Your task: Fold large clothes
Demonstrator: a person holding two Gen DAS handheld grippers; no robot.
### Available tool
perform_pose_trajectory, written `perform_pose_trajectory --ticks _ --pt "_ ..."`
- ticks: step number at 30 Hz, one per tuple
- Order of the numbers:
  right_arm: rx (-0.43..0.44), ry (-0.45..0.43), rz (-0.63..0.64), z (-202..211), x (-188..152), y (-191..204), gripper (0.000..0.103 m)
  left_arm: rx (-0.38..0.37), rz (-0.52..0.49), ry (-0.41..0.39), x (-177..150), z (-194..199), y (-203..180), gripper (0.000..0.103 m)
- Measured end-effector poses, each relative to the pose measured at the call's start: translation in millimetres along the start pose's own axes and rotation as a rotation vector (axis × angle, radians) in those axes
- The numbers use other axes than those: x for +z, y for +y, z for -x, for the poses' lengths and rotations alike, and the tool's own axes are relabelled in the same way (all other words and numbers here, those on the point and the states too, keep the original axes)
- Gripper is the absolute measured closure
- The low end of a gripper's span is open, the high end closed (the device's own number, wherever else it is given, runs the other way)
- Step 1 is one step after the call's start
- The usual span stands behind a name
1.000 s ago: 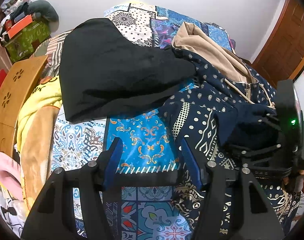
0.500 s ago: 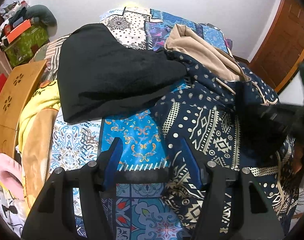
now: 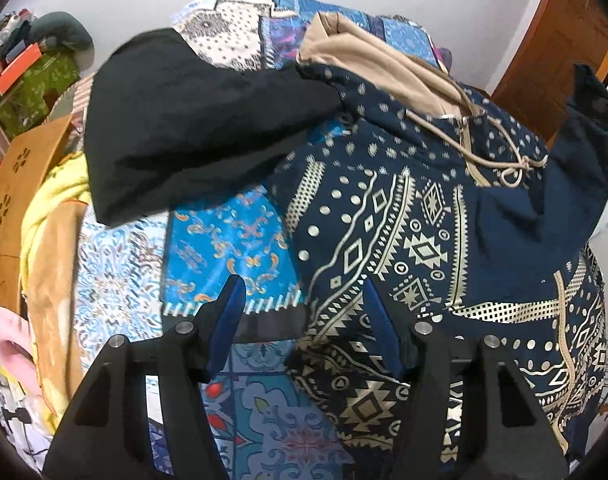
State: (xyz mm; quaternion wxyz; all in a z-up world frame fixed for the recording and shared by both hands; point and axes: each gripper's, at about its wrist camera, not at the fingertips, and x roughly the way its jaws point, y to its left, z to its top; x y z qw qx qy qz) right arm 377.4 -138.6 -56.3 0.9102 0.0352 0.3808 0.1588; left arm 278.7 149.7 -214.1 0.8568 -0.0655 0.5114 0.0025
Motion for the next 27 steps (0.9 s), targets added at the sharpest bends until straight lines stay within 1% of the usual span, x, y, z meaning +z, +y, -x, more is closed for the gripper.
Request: perform_pose_trajectory --ticks 4,9,14,17,20,21,22,25,27 --pt "-0.033 0.027 -0.040 -1 -9 -25 0.094 0.000 0.002 0.044 -3 -19 -7 0.043" --pt "-0.070 0.097 -0.096 -7 -33 -56 0.094 0.007 -0.008 0.084 -9 -35 -13 0.043" --pt "-0.067 0.182 -0.180 -14 -62 -89 0.092 0.004 0.001 0.103 -13 -45 -14 0.043" --pt "-0.064 0.211 -0.214 -15 -77 -100 0.091 0.003 0.012 0.105 -15 -48 -13 0.043" --pt "-0.072 0.239 -0.231 -15 -89 -109 0.087 0.011 0.017 0.102 -17 -50 -14 0.043" --pt "-0.084 0.246 -0.238 -15 -92 -111 0.083 0.013 0.019 0.100 -17 -51 -14 0.043" --pt "-0.107 0.254 -0.243 -14 -96 -114 0.081 0.016 0.021 0.099 -17 -53 -13 0.043" --pt "-0.163 0.254 -0.236 -8 -102 -119 0.080 0.026 0.028 0.096 -18 -50 -15 0.043" --pt "-0.179 0.249 -0.227 -1 -103 -122 0.078 0.037 0.030 0.088 -17 -45 -15 0.043"
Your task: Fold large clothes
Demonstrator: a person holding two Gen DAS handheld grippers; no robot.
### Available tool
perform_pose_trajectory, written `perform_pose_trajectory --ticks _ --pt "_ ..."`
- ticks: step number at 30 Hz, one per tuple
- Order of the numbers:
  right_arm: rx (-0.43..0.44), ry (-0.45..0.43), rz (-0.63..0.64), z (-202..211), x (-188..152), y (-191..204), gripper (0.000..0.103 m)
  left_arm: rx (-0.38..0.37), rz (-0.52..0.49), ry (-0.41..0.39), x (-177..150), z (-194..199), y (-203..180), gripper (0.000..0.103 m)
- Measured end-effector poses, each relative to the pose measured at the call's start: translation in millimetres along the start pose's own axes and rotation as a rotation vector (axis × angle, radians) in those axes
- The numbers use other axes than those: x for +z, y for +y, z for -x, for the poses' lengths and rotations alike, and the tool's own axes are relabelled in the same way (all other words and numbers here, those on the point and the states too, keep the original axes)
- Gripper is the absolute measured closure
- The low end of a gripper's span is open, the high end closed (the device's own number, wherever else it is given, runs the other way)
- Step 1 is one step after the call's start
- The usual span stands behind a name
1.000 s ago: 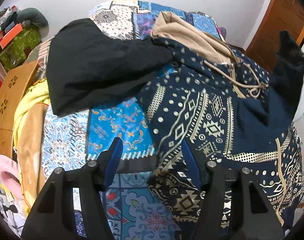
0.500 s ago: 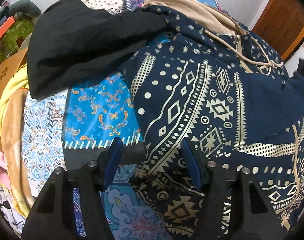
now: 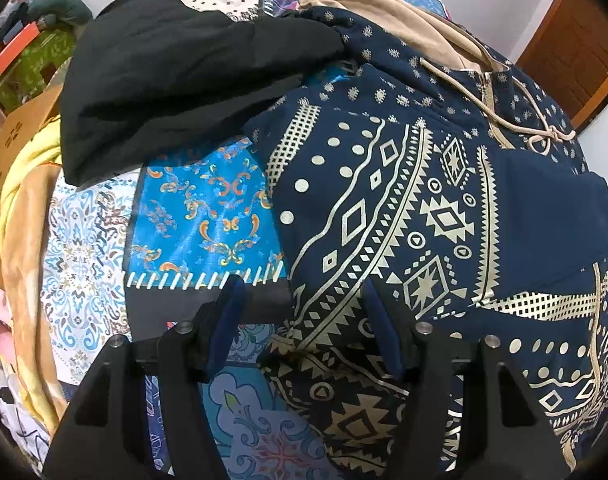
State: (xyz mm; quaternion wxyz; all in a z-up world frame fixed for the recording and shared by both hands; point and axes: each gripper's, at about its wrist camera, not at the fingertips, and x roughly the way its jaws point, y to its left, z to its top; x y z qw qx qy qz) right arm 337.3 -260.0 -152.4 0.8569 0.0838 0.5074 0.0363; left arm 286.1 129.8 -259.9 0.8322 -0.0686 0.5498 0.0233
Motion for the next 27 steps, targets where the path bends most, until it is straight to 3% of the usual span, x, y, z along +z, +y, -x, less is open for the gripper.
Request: perform_pose_trajectory --ticks 8,16,21,27 --pt "-0.011 -0.112 -0.044 41 5 -22 0.063 0.014 0.008 -0.105 19 44 -5 0.043" --pt "0.026 -0.205 -0.182 66 19 -62 0.061 -0.015 -0.022 -0.262 49 95 -36 0.043" --pt "0.019 -0.185 -0.277 50 20 -92 0.061 -0.069 -0.043 -0.314 66 107 -62 0.043" --pt "0.069 -0.066 -0.418 4 6 -131 0.061 -0.124 -0.087 -0.307 77 98 -100 0.041"
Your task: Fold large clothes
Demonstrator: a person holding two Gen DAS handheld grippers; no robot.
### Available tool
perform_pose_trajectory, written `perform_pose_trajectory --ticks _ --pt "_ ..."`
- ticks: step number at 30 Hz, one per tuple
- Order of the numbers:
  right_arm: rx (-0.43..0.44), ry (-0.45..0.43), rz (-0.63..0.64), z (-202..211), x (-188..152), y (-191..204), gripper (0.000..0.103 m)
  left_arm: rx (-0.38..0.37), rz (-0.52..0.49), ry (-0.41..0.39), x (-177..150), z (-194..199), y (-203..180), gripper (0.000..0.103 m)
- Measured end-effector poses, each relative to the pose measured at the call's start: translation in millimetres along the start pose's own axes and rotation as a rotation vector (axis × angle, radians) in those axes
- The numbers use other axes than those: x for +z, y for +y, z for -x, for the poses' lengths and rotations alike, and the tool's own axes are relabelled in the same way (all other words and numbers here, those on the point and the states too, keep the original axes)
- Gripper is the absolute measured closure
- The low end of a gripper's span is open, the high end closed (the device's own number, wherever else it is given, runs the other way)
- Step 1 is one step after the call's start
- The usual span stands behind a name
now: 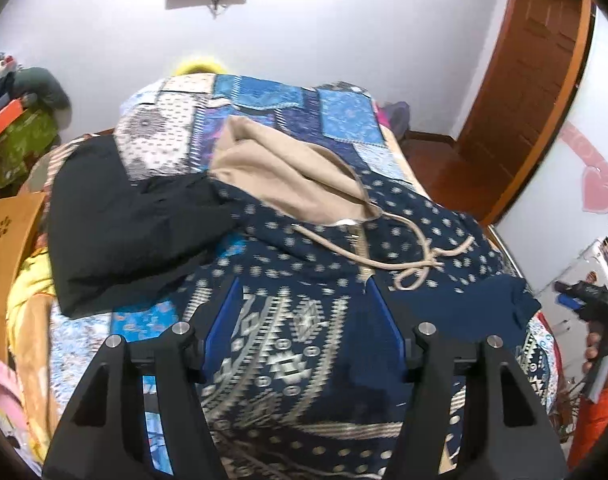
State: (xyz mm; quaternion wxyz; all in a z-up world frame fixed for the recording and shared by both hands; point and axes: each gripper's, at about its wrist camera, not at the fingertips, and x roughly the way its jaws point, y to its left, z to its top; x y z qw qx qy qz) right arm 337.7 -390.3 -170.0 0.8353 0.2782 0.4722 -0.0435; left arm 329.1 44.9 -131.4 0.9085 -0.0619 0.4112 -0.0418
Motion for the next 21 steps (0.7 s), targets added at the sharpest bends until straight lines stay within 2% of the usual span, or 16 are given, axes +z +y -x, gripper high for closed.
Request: perform_pose_trajectory --ticks 6,11,15,16,19,20,21 --pt "0.065 0.122 -0.188 -43 -2 -36 0.061 -0.027 -0.035 0.062 -8 -28 -20 0.041" --pt "0.124 0.137 -0.264 -60 4 -44 0.060 -0.018 -0.050 0.105 -18 -45 -25 0.041" --pt "0.123 0.135 -0.282 -74 10 -42 0.061 -0.022 -0.030 0.130 -23 -55 -22 0.041" --pt "0.113 0.129 -0.280 -76 12 -40 0.064 -0.024 -0.026 0.134 -23 -56 -21 0.041" --pt "0.095 0.105 -0.260 -76 17 -33 0.085 -0.023 -0.010 0.143 -26 -58 -18 0.041" --pt "0.058 0.086 -0.244 -71 18 -28 0.093 -0.023 -0.008 0.144 -27 -58 -17 0.041" --pt "0.043 0.077 -0.233 -71 20 -27 0.094 -0.023 -0.006 0.144 -28 -57 -16 0.041"
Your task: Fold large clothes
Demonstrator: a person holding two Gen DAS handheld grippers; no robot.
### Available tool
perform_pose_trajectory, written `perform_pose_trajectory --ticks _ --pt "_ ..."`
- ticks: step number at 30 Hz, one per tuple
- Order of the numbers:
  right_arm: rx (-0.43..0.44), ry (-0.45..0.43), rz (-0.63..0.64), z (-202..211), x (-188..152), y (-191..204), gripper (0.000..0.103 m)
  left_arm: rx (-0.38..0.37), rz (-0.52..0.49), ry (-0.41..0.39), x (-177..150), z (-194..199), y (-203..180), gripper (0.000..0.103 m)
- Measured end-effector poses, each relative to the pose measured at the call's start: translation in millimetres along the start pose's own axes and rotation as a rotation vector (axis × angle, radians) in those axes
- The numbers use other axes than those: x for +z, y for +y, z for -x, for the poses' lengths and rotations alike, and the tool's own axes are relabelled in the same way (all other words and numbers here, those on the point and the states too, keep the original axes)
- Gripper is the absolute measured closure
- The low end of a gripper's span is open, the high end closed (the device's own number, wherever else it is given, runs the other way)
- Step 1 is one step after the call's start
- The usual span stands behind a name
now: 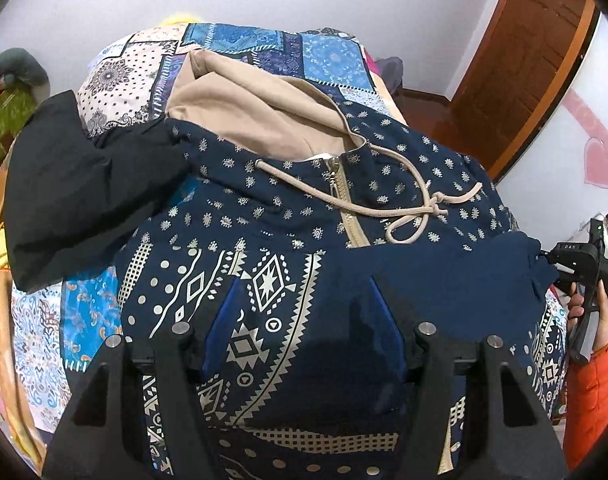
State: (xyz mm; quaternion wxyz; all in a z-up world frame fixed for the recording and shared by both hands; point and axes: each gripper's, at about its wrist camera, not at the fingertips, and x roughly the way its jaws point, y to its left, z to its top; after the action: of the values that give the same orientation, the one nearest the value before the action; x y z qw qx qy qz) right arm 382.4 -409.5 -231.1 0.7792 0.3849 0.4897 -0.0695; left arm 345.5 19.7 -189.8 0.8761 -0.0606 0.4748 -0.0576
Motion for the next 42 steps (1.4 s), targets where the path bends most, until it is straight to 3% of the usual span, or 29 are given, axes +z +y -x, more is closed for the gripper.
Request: perform_pose_trajectory --ticks 5,13,17,21,25,33,42 --pt "-0.038 -0.086 0.104 31 -5 23 0.098 0.007 0.000 -0.014 -4 6 4 0.041" --pt "0.134 -0.236 0.303 120 -20 88 0.098 -0.025 0.031 -0.049 -6 24 12 0.041" --pt "0.205 -0.255 0.416 143 -41 125 0.098 -0.033 0.036 -0.069 -6 32 15 0.041" --pt "0.262 -0.217 0.523 144 -70 156 0.098 -0.038 0.037 -0.082 -7 39 18 0.041" --pt "0.253 -0.150 0.585 123 -94 169 0.098 -0.041 0.041 -0.091 -10 43 23 0.041" --pt "0.157 0.041 0.630 61 -132 157 0.098 -0.048 0.073 -0.074 -19 41 34 0.041" --pt "0.082 0.146 0.637 49 -147 142 0.091 -0.044 0.062 -0.059 -23 35 27 0.041"
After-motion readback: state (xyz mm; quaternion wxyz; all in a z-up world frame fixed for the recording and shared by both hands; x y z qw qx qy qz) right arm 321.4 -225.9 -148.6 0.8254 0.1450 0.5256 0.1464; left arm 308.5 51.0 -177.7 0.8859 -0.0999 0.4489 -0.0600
